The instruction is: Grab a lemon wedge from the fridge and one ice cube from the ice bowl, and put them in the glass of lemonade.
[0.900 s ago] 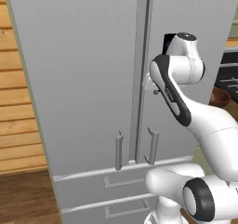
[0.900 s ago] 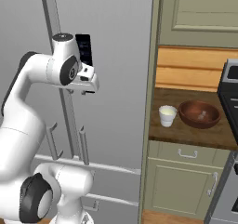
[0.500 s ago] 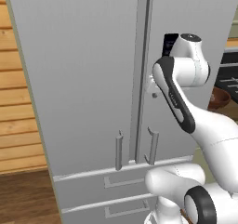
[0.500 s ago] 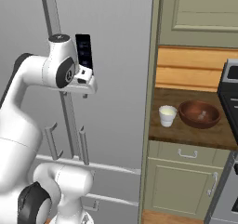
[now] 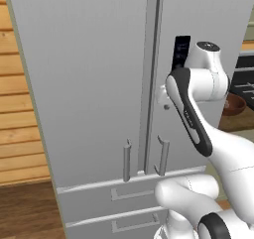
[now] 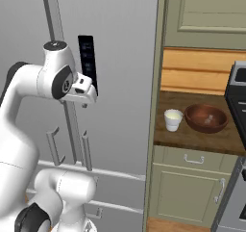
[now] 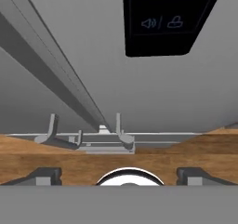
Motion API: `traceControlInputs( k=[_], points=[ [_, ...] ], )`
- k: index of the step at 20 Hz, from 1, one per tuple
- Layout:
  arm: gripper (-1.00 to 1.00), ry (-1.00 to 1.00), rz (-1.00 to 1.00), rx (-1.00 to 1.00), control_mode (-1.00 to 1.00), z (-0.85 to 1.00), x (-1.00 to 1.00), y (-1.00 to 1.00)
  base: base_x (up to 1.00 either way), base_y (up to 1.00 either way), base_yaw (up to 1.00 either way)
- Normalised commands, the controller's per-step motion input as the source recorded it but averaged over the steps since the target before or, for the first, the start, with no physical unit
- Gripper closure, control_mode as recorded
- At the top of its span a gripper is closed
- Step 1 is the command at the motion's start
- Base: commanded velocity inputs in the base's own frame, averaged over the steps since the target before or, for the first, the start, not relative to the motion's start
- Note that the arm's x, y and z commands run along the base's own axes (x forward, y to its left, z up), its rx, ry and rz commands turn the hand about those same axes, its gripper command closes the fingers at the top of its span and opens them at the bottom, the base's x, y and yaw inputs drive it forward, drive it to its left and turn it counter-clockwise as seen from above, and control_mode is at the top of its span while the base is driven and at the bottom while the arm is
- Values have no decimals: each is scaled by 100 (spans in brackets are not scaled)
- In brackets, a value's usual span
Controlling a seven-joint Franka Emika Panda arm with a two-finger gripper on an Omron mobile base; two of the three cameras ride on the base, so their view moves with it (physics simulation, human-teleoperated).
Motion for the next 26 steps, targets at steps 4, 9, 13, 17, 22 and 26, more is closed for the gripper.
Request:
traceControlInputs(
  k=[4,9,13,17,22,26],
  points=[
    [-100,0,0,0,100,0,0,0,-25,4,0],
    [-100,0,0,0,100,0,0,0,-26,43,-6],
    [-100,0,0,0,100,0,0,0,-18,39,-8],
    [-100,0,0,0,100,0,0,0,-28,6,-2],
    [-100,0,0,0,100,0,0,0,-50,-1,-2],
    [-100,0,0,0,100,0,0,0,-66,-6,-6]
  ],
)
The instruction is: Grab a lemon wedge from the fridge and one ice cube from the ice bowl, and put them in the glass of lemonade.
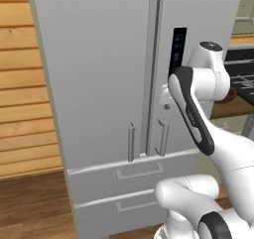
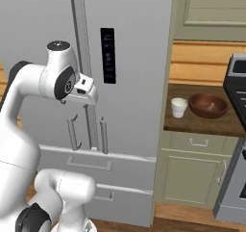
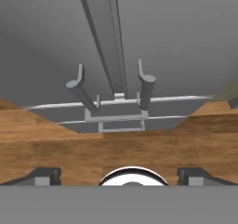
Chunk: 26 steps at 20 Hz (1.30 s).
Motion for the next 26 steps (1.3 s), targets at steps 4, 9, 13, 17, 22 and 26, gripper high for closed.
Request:
traceControlInputs(
  k=[4,9,13,17,22,26],
  points=[
    [-100,0,0,0,100,0,0,0,-53,-1,-6],
    [-100,0,0,0,100,0,0,0,-36,0,-2],
    [-100,0,0,0,100,0,0,0,-52,-7,0],
    [-100,0,0,0,100,0,0,0,-43,-3,0],
    [-100,0,0,0,100,0,0,0,-4,0,0],
    [-100,0,0,0,100,0,0,0,0,0,0]
  ],
)
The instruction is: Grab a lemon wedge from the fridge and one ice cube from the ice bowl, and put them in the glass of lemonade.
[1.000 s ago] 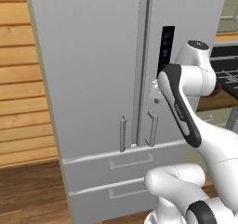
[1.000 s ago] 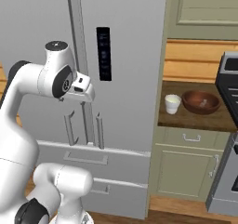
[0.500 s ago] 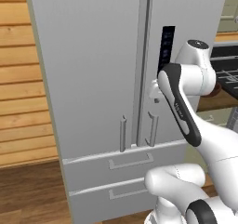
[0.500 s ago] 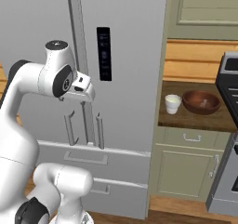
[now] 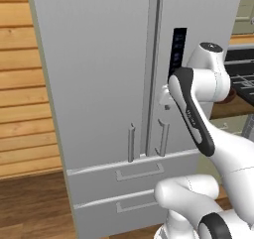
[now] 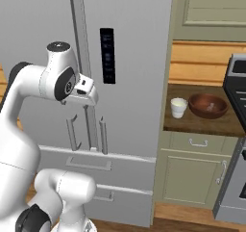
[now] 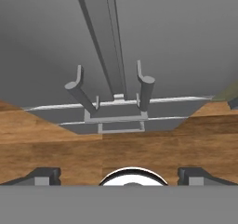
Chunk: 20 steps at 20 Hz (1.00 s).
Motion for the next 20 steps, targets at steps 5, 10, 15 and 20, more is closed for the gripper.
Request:
traceControlInputs(
  k=[5,10,15,20],
  points=[
    [-100,9,0,0,-100,0,11,-5,0,0,0],
    [-100,23,0,0,-100,-1,45,-1,0,0,0],
    [-100,11,0,1,-100,-28,41,-22,0,0,0],
    [-100,0,1,-8,-100,-83,16,-33,0,0,0]
  ],
)
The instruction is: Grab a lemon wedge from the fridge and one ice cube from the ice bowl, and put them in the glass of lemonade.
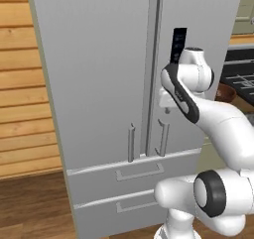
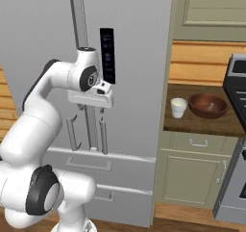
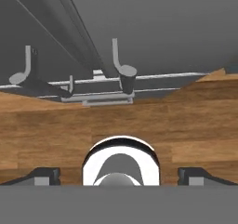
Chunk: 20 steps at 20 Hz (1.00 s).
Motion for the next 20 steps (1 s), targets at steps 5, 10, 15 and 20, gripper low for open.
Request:
traceControlInputs(
  k=[5,10,15,20],
  points=[
    [-100,-9,1,-9,-100,-58,0,-8,0,0,0],
    [-100,-9,0,3,-100,-48,17,0,0,0,0],
    [-100,0,0,7,-100,-26,22,-4,0,0,0],
    [-100,7,0,2,-100,-23,26,-2,0,0,0]
  ],
)
